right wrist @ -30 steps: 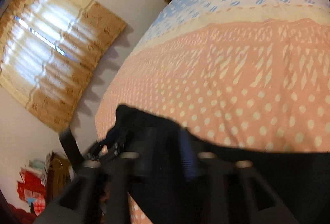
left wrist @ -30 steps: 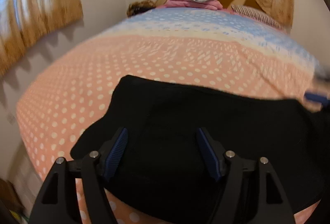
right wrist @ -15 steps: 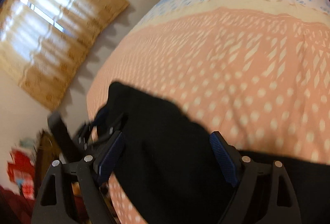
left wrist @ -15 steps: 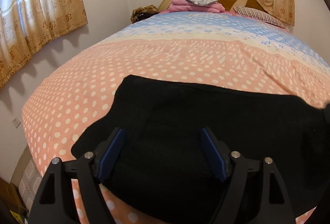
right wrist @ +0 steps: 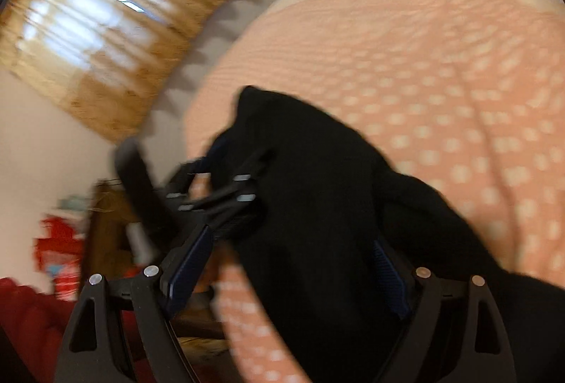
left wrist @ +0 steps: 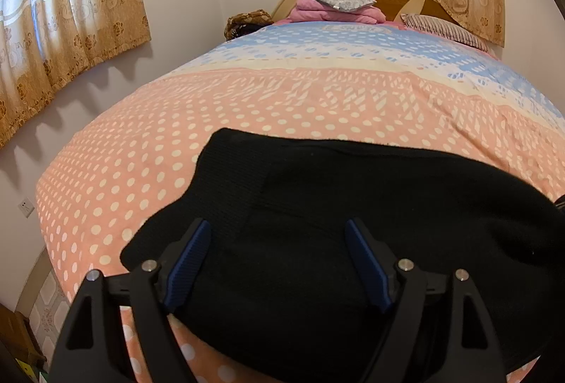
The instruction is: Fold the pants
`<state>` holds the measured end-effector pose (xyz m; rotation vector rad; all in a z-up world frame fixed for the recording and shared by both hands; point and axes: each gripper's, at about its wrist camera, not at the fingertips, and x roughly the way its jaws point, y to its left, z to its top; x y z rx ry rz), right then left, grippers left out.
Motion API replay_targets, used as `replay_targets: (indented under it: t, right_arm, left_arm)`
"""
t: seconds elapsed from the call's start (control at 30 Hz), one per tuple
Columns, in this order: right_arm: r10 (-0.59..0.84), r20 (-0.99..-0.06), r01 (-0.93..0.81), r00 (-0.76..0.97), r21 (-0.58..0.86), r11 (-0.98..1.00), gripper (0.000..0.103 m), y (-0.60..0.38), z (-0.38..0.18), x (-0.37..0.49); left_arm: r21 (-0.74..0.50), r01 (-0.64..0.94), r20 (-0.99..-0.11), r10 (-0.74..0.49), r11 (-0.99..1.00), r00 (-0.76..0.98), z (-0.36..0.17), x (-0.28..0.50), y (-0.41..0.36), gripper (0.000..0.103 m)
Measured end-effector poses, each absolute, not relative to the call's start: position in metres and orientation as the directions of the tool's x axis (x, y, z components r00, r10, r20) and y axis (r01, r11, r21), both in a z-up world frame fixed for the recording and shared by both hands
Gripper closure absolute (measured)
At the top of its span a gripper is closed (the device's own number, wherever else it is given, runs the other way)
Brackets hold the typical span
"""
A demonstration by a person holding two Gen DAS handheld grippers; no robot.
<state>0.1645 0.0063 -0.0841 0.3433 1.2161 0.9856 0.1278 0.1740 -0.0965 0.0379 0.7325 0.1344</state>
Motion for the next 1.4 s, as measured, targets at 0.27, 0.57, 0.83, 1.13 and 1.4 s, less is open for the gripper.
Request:
replay_targets:
  t: [0.27, 0.57, 0.83, 1.13, 1.4]
  right_arm:
    - [0.844, -0.531, -0.337, 0.074, 0.783, 0.523, 0.016, 0.025, -0.109, 0.201]
    - [0.804, -0.579, -0.228, 0.139, 0.771, 0.595, 0.043, -0.027, -0.116, 0.238]
    - [0.226, -0.814, -0.143, 0.536, 0.177, 0.974, 0.041, -0.074, -0.045, 0.196]
    - [0.096, -0.778, 0.0, 0.621, 0.122, 0.992, 0.041, -0.094, -0.04, 0.152]
    - [0.025, -0.763, 0.057, 0.645, 0.08, 0.995, 0.041, -0.11, -0.03, 0.121]
  left_arm:
    - [0.091, -0.107, -0.661, 0.14, 0.99, 0.737, -0.098, 0.129, 0.172, 0.02]
    - [0.079, -0.086, -0.655, 0.117, 0.993, 0.746, -0.098, 0.129, 0.174, 0.018]
    - [0.098, -0.101, -0.652, 0.141, 0.99, 0.745, -0.098, 0.13, 0.172, 0.018]
    - [0.12, -0.119, -0.676, 0.169, 0.986, 0.717, -0.09, 0.132, 0.168, 0.018]
    - [0.08, -0.03, -0.674, 0.076, 0.996, 0.735, -0.057, 0.116, 0.132, 0.018]
